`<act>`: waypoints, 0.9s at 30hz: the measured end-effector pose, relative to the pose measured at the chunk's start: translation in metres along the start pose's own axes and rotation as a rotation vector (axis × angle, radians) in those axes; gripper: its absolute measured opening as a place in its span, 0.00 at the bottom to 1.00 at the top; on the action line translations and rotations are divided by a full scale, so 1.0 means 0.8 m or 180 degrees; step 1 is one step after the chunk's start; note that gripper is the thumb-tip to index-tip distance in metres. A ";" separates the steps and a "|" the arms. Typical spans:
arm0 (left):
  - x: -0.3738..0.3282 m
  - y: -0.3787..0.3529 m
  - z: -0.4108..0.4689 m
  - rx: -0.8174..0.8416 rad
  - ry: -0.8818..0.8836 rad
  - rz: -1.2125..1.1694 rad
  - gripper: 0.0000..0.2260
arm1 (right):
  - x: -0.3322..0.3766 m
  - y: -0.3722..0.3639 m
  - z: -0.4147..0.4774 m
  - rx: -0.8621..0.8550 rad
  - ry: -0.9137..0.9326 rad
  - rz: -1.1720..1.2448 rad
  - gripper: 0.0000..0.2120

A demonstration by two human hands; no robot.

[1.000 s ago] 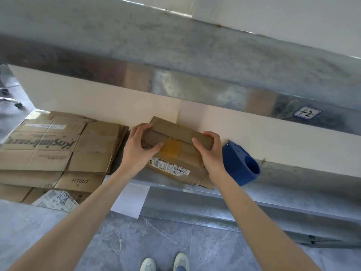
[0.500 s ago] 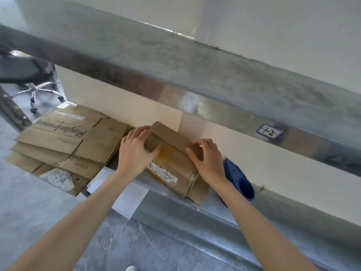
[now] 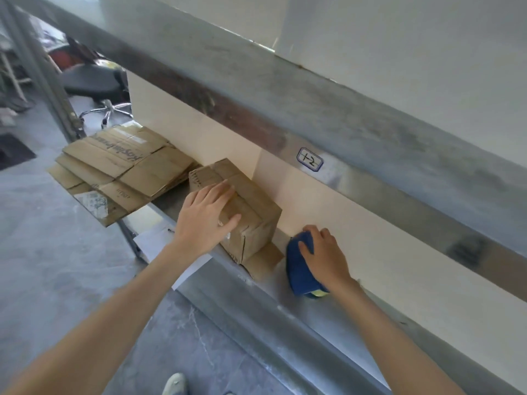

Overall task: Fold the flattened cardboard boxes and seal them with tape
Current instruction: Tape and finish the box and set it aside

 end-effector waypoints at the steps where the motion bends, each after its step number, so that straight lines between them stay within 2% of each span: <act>1: -0.005 0.001 -0.003 -0.0018 -0.0014 0.0007 0.27 | -0.011 -0.003 -0.005 0.0077 -0.0082 -0.0053 0.19; 7: -0.025 0.005 -0.005 -0.0090 -0.0017 0.0069 0.25 | -0.057 -0.024 -0.034 0.0350 -0.0481 0.0008 0.25; 13: -0.038 0.001 -0.012 -0.0191 -0.0027 0.0019 0.23 | -0.060 -0.047 -0.039 0.0562 -0.0496 0.0822 0.35; 19: -0.033 0.001 -0.021 -0.0206 -0.0047 0.0073 0.26 | -0.054 -0.061 -0.034 0.0774 -0.0765 0.1438 0.42; 27: -0.017 -0.005 -0.029 -0.0035 0.0008 0.0088 0.26 | -0.062 -0.060 -0.016 0.0842 -0.0880 0.1109 0.41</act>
Point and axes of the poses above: each hand's wrist, its own z-axis towards the middle knuckle, its own y-axis out of the back of the hand, x = y × z, the point moved 9 cm from there along z, towards the middle knuckle, and after that the axes turned 5 degrees about -x, right-handed, at the moved point
